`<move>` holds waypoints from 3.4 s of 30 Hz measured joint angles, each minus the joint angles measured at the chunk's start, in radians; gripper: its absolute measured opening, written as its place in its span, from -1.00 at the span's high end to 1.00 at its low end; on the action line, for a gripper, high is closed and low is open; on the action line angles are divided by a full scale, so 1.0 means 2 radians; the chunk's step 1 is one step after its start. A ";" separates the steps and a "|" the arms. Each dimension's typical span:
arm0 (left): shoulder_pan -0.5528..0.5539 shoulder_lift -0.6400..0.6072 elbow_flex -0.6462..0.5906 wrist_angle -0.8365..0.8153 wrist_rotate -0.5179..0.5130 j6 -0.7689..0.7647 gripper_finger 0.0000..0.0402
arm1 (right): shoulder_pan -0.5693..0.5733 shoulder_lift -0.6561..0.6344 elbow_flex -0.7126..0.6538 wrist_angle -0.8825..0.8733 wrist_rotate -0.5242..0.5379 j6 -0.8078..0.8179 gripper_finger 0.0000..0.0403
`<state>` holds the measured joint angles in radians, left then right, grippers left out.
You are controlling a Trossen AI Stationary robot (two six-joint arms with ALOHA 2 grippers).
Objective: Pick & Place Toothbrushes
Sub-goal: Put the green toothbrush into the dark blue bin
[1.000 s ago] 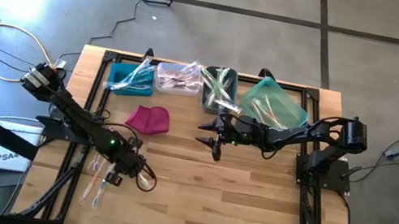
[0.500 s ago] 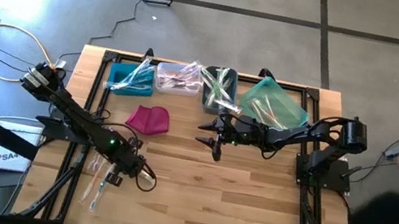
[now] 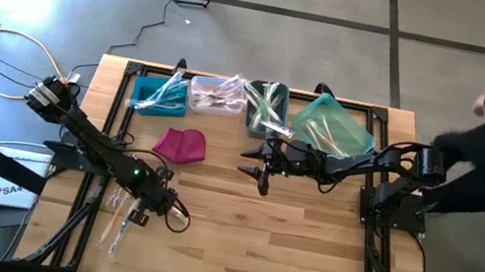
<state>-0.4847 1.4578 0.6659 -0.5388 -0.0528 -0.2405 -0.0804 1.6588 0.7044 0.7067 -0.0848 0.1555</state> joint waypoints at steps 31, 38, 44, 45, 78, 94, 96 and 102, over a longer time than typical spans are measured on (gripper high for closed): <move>0.000 -0.012 0.000 -0.003 -0.003 -0.027 0.87 | 0.000 0.000 0.000 0.000 -0.002 0.000 -0.03; 0.001 -0.058 -0.002 -0.006 -0.021 -0.027 0.87 | 0.000 0.000 0.000 0.000 -0.011 0.000 -0.03; 0.001 -0.115 -0.002 -0.028 -0.061 -0.027 0.87 | 0.000 -0.011 0.000 -0.007 -0.011 -0.001 -0.03; 0.001 -0.125 -0.001 -0.032 -0.067 -0.027 0.87 | 0.000 -0.018 0.000 -0.010 -0.011 -0.001 -0.03; 0.001 -0.437 0.000 0.023 -0.440 0.004 0.87 | 0.000 -0.229 0.000 -0.210 -0.009 -0.057 -0.03; 0.000 -0.390 0.001 0.101 -0.529 0.000 0.87 | 0.000 -0.229 0.000 -0.190 0.110 -0.115 -0.03; 0.000 -0.381 0.001 0.100 -0.548 0.001 0.87 | 0.000 -0.229 0.000 -0.177 0.102 -0.115 -0.03; 0.024 -0.367 0.001 0.095 -0.578 0.043 0.88 | 0.000 -0.229 0.000 -0.141 0.080 -0.115 -0.03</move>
<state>-0.4367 0.7235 0.6670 -0.3494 -1.2095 -0.1549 -0.0811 1.2018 0.7040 0.4252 0.0748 -0.0751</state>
